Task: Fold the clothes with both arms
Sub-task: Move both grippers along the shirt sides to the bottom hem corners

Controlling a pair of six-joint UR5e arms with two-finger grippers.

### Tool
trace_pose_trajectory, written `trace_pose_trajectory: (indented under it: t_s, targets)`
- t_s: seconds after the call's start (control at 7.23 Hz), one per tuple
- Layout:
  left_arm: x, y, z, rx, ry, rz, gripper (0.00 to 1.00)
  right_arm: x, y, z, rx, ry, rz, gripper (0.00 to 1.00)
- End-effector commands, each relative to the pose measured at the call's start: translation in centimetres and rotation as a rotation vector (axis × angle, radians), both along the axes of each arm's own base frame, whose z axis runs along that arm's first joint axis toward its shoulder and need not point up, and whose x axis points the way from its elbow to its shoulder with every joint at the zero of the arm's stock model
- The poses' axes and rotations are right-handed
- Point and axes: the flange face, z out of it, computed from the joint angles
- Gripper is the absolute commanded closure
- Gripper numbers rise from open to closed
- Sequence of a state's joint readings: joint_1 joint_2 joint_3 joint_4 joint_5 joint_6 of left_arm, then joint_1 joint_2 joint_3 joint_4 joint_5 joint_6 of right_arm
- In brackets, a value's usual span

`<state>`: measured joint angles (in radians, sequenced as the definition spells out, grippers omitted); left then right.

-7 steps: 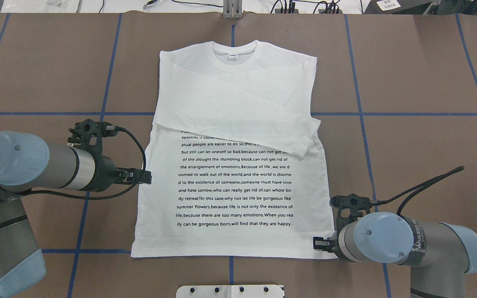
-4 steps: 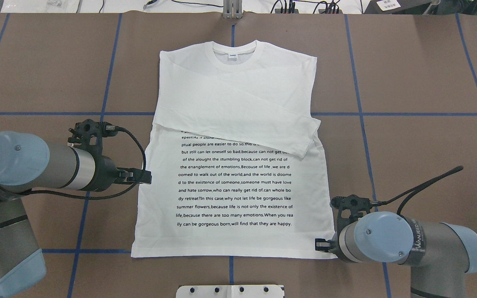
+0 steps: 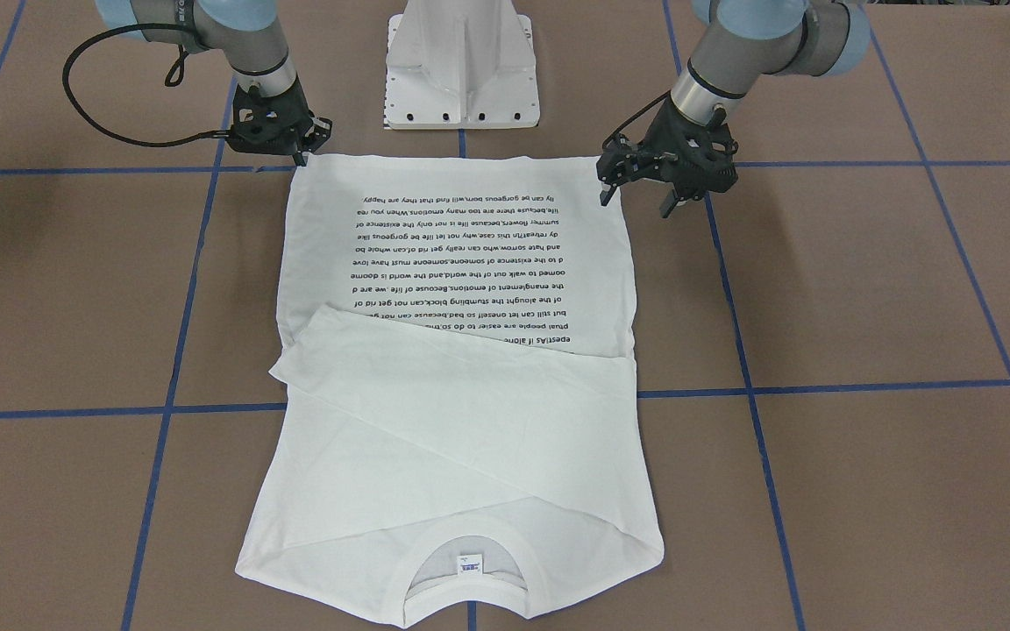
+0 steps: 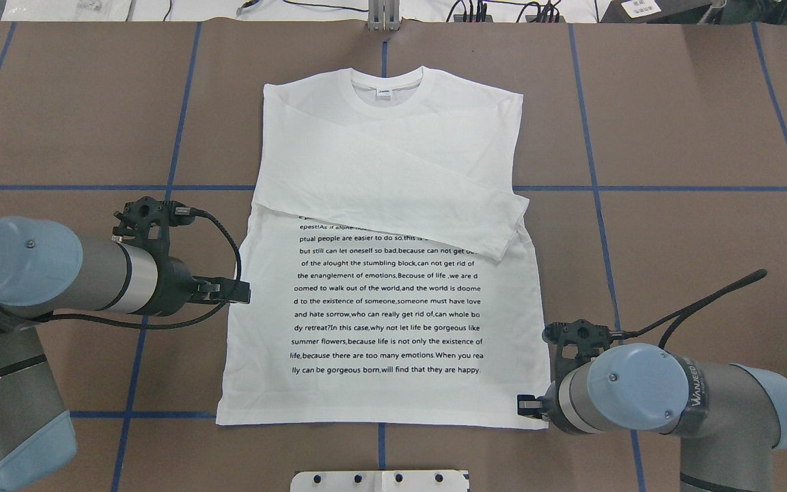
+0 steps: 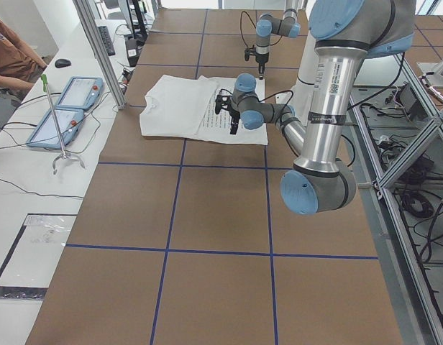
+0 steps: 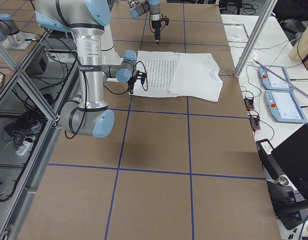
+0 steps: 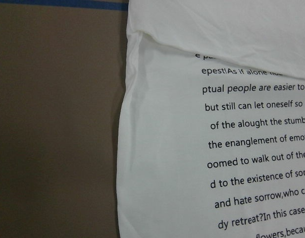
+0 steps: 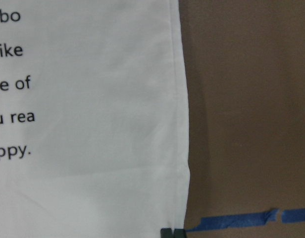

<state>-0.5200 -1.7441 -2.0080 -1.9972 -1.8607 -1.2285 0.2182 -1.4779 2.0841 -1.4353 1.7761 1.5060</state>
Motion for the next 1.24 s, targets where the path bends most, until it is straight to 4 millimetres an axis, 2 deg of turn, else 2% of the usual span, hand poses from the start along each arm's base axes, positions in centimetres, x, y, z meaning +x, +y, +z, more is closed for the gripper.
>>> trace_pose_trajectory:
  t_s: [0.0,0.14,0.28,0.41,0.55,0.69,0.83,0.97,1.11]
  targets:
    - [-0.1,0.0,0.2,-0.010,-0.003,-0.006,0.01,0.9,-0.4,-1.2,0.013,-0.023,0.025,1.00]
    - [-0.4,0.1,0.6,-0.026,-0.009,-0.034,0.01,1.1,-0.6,-1.7,0.014,-0.030,0.063,1.00]
    - [0.2,1.6,1.2,-0.116,-0.008,-0.059,0.01,0.9,-0.7,-2.1,0.025,-0.036,0.072,1.00]
    - [0.5,3.9,3.1,-0.140,-0.043,-0.045,0.01,0.4,-0.8,-2.5,0.027,-0.043,0.076,1.00]
    - [1.0,6.0,3.7,-0.177,-0.057,-0.037,0.01,0.4,-1.0,-2.7,0.028,-0.047,0.079,1.00]
    - [1.8,7.2,4.2,-0.202,-0.080,-0.029,0.01,0.4,-1.1,-2.9,0.029,-0.052,0.082,1.00]
    - [3.3,9.0,4.2,-0.240,-0.098,-0.026,0.01,0.4,-1.1,-2.8,0.029,-0.050,0.082,1.00]
    - [5.6,12.1,4.1,-0.282,-0.121,0.014,0.02,0.5,-1.3,-2.8,0.029,-0.050,0.085,1.00]
    - [7.0,13.3,3.6,-0.293,-0.145,0.034,0.04,0.5,-1.3,-2.8,0.029,-0.050,0.084,1.00]
